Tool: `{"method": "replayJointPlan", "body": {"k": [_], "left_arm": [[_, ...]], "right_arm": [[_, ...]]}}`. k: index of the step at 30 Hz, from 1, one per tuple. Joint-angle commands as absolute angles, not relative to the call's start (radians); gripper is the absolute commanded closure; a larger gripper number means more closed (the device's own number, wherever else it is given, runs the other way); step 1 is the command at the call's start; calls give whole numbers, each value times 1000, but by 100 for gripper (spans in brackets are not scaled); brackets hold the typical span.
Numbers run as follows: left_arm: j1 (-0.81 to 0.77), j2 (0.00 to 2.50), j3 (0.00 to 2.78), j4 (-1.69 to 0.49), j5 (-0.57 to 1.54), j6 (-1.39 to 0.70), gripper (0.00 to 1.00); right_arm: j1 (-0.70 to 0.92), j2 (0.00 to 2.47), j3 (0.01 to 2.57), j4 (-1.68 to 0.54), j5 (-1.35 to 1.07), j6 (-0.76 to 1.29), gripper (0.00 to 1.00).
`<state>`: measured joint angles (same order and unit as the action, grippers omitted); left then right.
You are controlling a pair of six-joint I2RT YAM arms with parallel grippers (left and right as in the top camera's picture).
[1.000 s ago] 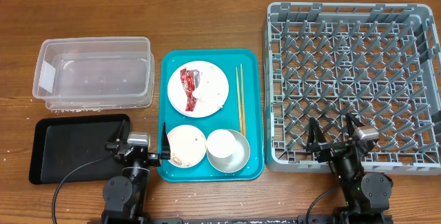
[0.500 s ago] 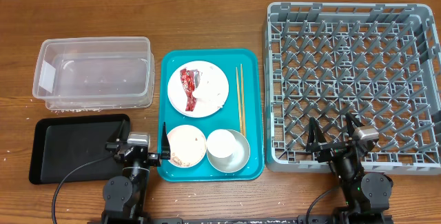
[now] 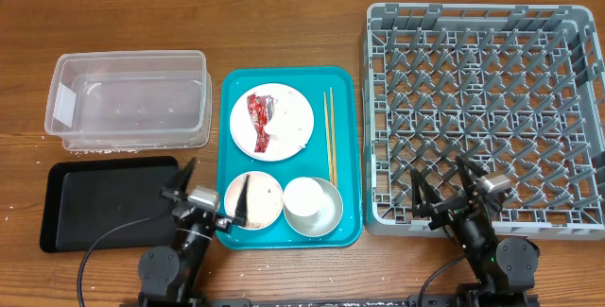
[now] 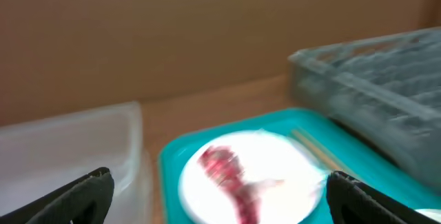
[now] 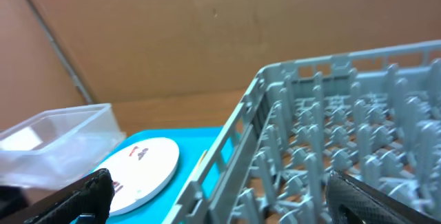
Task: Sort waste into correct bins and load items into the dishwasher
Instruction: 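Reach the left gripper to the white cup and grasp it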
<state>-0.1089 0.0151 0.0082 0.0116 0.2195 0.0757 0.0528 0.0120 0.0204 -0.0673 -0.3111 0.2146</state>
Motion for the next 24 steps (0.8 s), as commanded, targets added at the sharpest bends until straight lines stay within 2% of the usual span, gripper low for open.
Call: {"method": "replayJointPlan", "body": {"k": [1, 4, 7, 11, 18, 20, 24], "left_arm": [[-105, 5, 59, 54, 408, -1, 0], [-105, 6, 146, 13, 410, -6, 0], [-105, 54, 324, -137, 408, -9, 0], [-105, 267, 592, -424, 367, -60, 0], [-105, 806, 1134, -871, 476, -60, 0], [-105, 887, 1213, -930, 499, -60, 0], [-107, 1010, 1246, -971, 657, -199, 0]], "right_arm": [[52, 6, 136, -113, -361, 262, 0], [52, 28, 258, -194, -382, 263, 0], [52, 134, 467, -360, -402, 262, 0], [52, 361, 715, -523, -413, 262, 0], [52, 815, 1137, -836, -428, 263, 0], [52, 883, 1183, -883, -442, 265, 0], [52, 939, 1185, -928, -566, 255, 0]]}}
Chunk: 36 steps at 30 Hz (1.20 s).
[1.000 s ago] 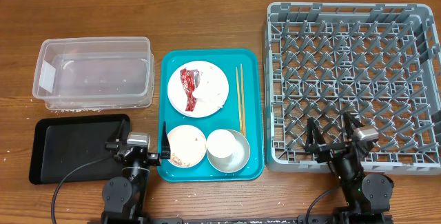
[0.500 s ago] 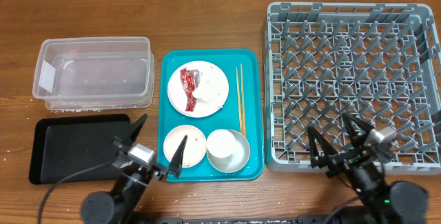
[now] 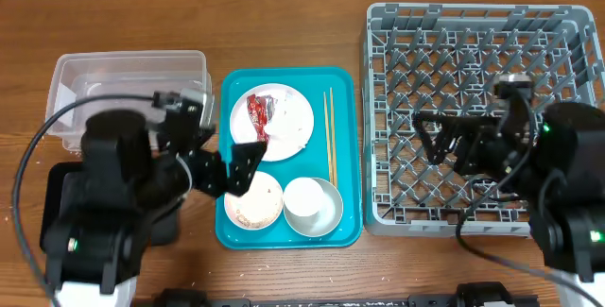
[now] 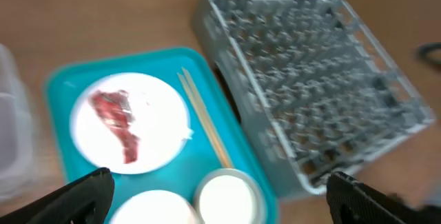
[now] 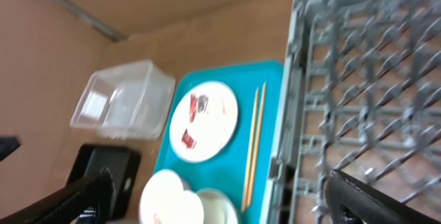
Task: Sort waste into correct bins and load items into the dishwasher
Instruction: 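Reach the left gripper to the white cup and grasp it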
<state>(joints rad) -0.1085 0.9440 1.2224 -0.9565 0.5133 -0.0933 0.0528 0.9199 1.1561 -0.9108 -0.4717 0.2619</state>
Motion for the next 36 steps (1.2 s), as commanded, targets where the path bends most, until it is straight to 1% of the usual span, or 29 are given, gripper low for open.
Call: {"method": "replayJointPlan", "body": {"k": [1, 3, 6, 7, 9, 12, 13, 16, 19, 20, 22, 23, 25, 26, 31, 33, 36], "left_arm": [[-118, 1042, 1246, -986, 682, -211, 0], [-167, 1098, 1246, -1034, 656, -215, 0], [-264, 1160, 1246, -1099, 524, -245, 8], [-353, 1203, 1242, -1127, 387, -299, 10], [-488, 1266, 1214, -1124, 195, -374, 11], [-592, 1357, 1180, -1118, 20, -452, 11], [-606, 1396, 1173, -1110, 4, -476, 13], [-608, 1505, 1166, -1069, 15, -477, 21], [-607, 1584, 1166, -1042, 39, -484, 27], [-607, 1609, 1166, -1028, 67, -484, 33], [-607, 1644, 1166, -1012, 104, -483, 48], [-606, 1651, 1166, -1014, 117, -484, 68], [-599, 1647, 1171, -1022, 133, -487, 94], [-593, 1639, 1179, -1034, 131, -497, 96], [-517, 1533, 1235, -1115, 174, -478, 96], [-432, 1460, 1259, -1122, 297, -400, 96], [-277, 1380, 1262, -1117, 548, -302, 96]], "right_arm": [[52, 947, 1185, -939, -556, 256, 0], [52, 964, 1185, -963, -517, 263, 0], [52, 986, 1185, -972, -529, 264, 0], [52, 997, 1185, -972, -581, 263, 0], [52, 1007, 1185, -982, -640, 263, 0], [52, 1014, 1185, -991, -661, 263, 0], [52, 1014, 1185, -991, -661, 263, 0], [52, 1015, 1185, -990, -661, 263, 0], [52, 1016, 1185, -990, -661, 263, 0], [52, 1016, 1185, -990, -661, 263, 0], [52, 1016, 1185, -990, -660, 263, 0], [52, 1016, 1185, -990, -660, 263, 0], [52, 1016, 1185, -990, -660, 263, 0], [52, 1016, 1185, -990, -660, 263, 0], [52, 1016, 1185, -975, -657, 263, 0], [52, 1016, 1185, -958, -657, 263, 0], [53, 1017, 1185, -942, -697, 262, 0]]}}
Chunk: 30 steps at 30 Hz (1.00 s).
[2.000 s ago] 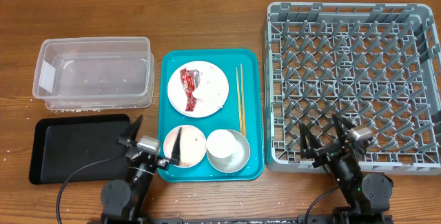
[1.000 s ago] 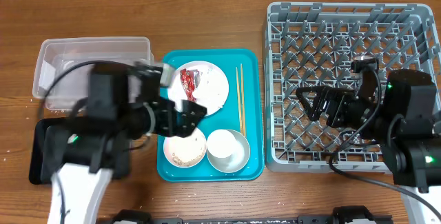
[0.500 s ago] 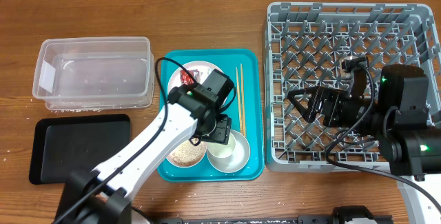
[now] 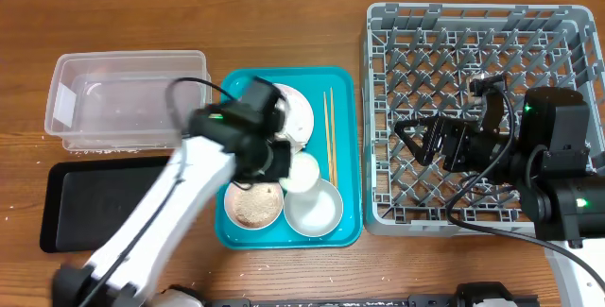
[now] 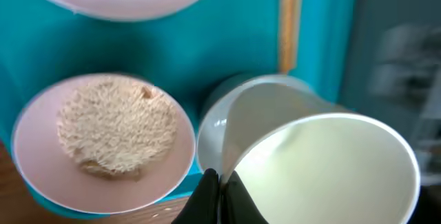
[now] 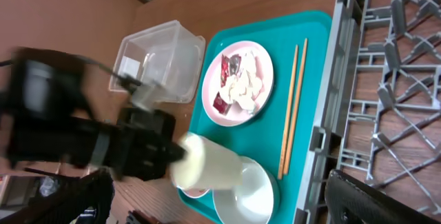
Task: Sort waste into correct bins and load items into the dishwasher
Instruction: 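Reach the left gripper to the white cup and grasp it, then lift the white cup and pass it from left to right gripper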
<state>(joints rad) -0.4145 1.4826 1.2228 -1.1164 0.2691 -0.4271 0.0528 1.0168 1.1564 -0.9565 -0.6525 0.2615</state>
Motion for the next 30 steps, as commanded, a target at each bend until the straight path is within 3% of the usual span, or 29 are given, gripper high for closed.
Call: {"method": "replayJointPlan", "body": {"k": [1, 6, 10, 17, 25, 26, 30], "left_arm": [[-212, 1364, 1262, -1118, 673, -245, 96], [1, 1367, 1261, -1151, 1222, 16, 96], [32, 1372, 1261, -1180, 1393, 76, 96], [19, 1372, 1261, -1256, 1451, 106, 96], [19, 1372, 1261, -1248, 1459, 114, 96], [19, 1372, 1261, -1248, 1460, 121, 96], [19, 1372, 1261, -1247, 1460, 139, 96]], "right_arm": [[65, 1022, 1185, -925, -757, 251, 2], [231, 1061, 1185, -823, -883, 205, 4], [374, 1099, 1185, -691, -884, 206, 1], [409, 1161, 1185, -575, -891, 244, 2], [438, 1182, 1185, -519, -1071, 239, 24], [443, 1182, 1185, -507, -1097, 239, 32], [456, 1182, 1185, -489, -1158, 239, 31]]}}
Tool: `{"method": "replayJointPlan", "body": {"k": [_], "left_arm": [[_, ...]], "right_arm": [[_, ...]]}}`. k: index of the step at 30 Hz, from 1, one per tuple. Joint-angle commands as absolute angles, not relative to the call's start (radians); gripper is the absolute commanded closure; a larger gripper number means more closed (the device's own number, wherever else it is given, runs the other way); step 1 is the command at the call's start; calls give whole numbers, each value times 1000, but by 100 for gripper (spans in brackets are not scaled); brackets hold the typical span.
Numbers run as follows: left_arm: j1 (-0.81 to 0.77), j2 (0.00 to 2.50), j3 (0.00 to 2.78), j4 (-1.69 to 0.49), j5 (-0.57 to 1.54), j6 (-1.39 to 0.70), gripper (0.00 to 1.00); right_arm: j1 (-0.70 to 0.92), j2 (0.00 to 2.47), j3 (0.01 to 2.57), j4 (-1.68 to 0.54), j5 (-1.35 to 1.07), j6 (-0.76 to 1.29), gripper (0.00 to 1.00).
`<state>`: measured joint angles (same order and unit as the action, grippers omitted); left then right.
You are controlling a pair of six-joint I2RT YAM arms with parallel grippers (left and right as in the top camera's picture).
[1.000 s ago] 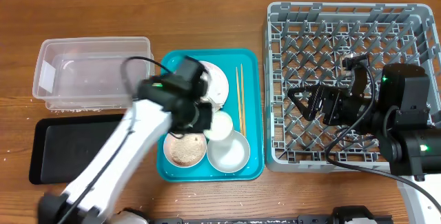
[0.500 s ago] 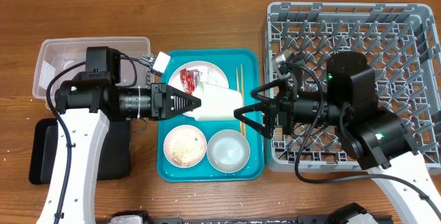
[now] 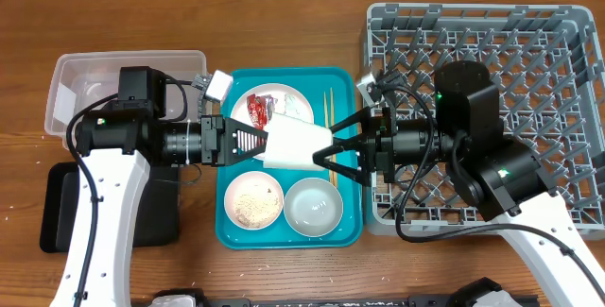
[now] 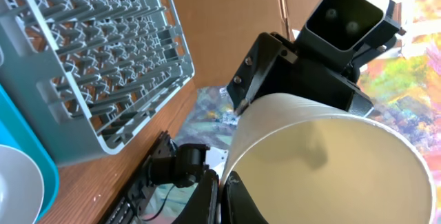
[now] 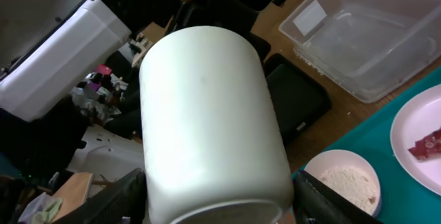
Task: Sort waste into correct bins and load items into the dishwasher
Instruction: 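Lift the white cup and pass it from left to right gripper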
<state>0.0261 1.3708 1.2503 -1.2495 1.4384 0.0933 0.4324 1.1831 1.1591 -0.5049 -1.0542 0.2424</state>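
A white cup [image 3: 293,144] hangs on its side over the teal tray [image 3: 236,85]. My left gripper [image 3: 260,144] is shut on its rim, pinched between the fingers [image 4: 222,186] in the left wrist view. The cup's base points at my right gripper [image 3: 326,151], which is open. Its fingers [image 5: 117,200] flank the cup [image 5: 210,114] on both sides. On the tray are a white plate [image 3: 288,116] with a red wrapper [image 3: 255,110], chopsticks [image 3: 328,109], a bowl of rice [image 3: 253,200] and an empty white bowl [image 3: 314,205]. The grey dish rack [image 3: 529,52] stands at the right.
A clear plastic bin [image 3: 95,85] sits at the back left. A black tray [image 3: 57,213] lies in front of it, partly under the left arm. The right arm reaches across the rack's left edge.
The cup was low over the tray beside the white bowl. Now it is higher, on its side. My right gripper has moved from above the rack to flank the cup's base.
Both arms rested at the table's front edge, and the cup stood in the white bowl. Then both were raised, open, left beside the tray and right over the rack. Then the left gripper was shut on the cup's rim. Now the cup lies between both grippers.
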Motion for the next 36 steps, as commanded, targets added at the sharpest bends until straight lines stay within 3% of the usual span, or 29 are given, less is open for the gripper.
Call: {"method": "replayJointPlan", "body": {"k": [1, 3, 6, 12, 16, 19, 24, 26, 30, 32, 33, 36], "left_arm": [[19, 1372, 1261, -1244, 1460, 143, 96], [19, 1372, 1261, -1231, 1460, 143, 96], [19, 1372, 1261, -1223, 1460, 143, 96], [19, 1372, 1261, -1228, 1459, 143, 94], [18, 1372, 1261, -1234, 1456, 143, 87], [18, 1372, 1261, -1238, 1456, 143, 87], [18, 1372, 1261, -1237, 1456, 143, 87], [18, 1372, 1261, -1230, 1457, 143, 94], [18, 1372, 1261, -1230, 1454, 143, 95], [18, 1372, 1261, -1238, 1404, 142, 88], [18, 1372, 1261, -1251, 1350, 142, 74], [19, 1372, 1261, -1279, 1295, 142, 62]], "right_arm": [[461, 1182, 1185, -488, -1159, 239, 22], [485, 1182, 1185, -482, -1162, 239, 0], [525, 1183, 1185, -460, -1154, 239, 1], [537, 1184, 1185, -429, -1066, 240, 23], [523, 1184, 1185, -412, -1063, 240, 27], [503, 1184, 1185, -412, -1063, 241, 8], [513, 1184, 1185, -401, -1067, 267, 12], [532, 1184, 1185, -406, -1066, 264, 11], [522, 1184, 1185, -417, -1040, 262, 9], [494, 1184, 1185, -418, -1041, 264, 9], [479, 1182, 1185, -423, -1040, 266, 9], [449, 1182, 1185, -453, -1040, 266, 9]]}}
